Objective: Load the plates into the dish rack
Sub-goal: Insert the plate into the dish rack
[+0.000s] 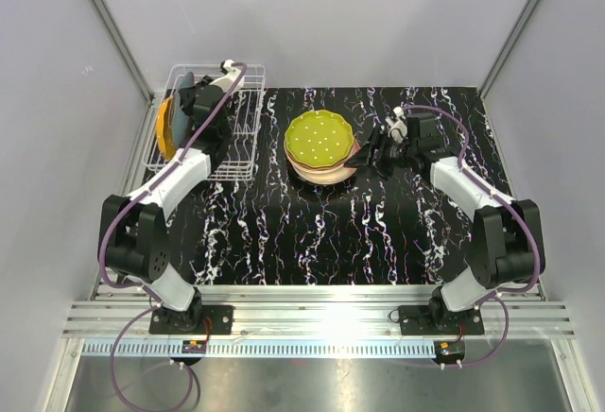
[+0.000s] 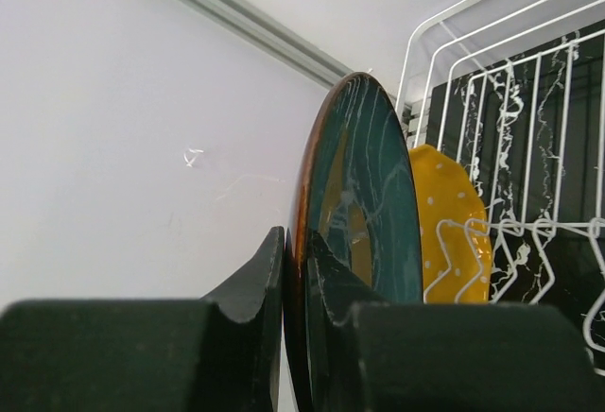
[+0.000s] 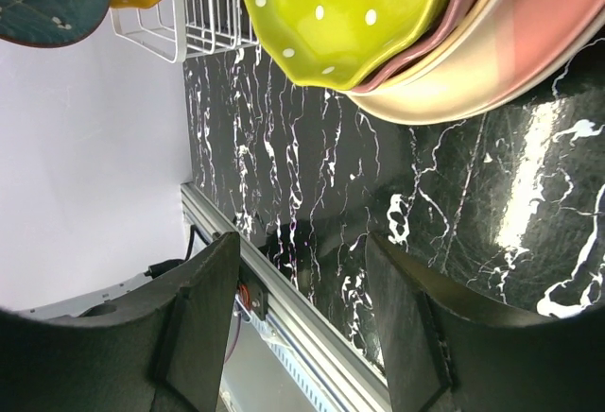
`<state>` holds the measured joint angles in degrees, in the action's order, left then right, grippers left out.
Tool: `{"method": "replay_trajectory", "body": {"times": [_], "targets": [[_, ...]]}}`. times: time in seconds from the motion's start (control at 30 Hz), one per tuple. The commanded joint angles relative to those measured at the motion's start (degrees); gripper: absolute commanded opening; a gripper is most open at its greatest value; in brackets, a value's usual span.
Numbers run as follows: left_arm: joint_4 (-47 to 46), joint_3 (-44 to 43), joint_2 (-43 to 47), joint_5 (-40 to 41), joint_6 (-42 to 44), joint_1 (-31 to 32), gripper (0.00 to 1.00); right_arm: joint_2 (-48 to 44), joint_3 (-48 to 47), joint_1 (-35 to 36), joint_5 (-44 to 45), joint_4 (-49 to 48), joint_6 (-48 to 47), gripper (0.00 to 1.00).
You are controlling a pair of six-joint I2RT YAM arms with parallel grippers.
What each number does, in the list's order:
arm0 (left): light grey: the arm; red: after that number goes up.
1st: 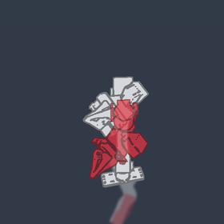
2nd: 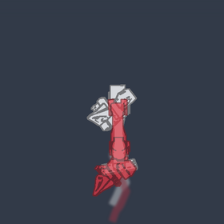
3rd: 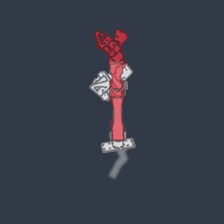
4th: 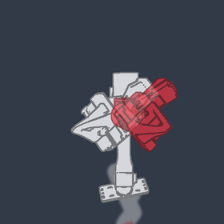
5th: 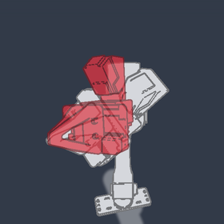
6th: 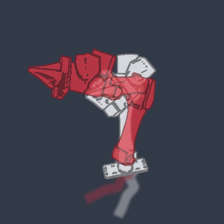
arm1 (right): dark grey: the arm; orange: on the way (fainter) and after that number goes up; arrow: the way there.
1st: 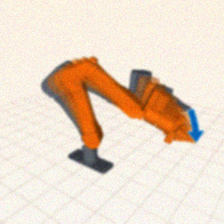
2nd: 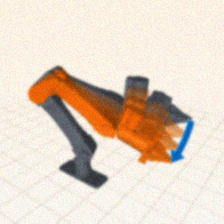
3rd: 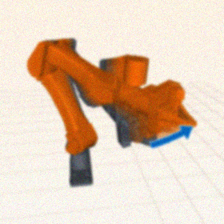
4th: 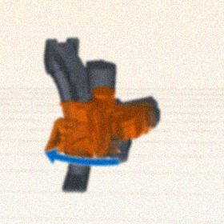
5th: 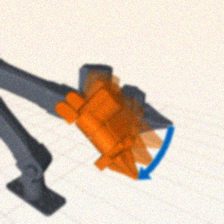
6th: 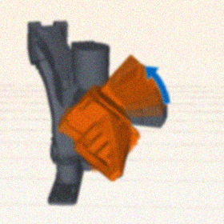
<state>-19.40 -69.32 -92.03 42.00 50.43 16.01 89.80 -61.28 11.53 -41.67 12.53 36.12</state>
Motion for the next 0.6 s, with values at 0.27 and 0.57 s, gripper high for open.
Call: {"method": "replay_trajectory", "body": {"times": [0.27,0.57], "targets": [[-5.22,-2.31,1.06,-4.73,-5.86,-3.44,0.0,2.22,0.63,-1.51,-2.01,-2.78,-0.96,0.62],[-1.87,-1.61,1.15,-8.25,-10.09,-5.64,0.0,2.84,1.07,-1.95,-2.01,-2.95,-1.05,0.62]]}}
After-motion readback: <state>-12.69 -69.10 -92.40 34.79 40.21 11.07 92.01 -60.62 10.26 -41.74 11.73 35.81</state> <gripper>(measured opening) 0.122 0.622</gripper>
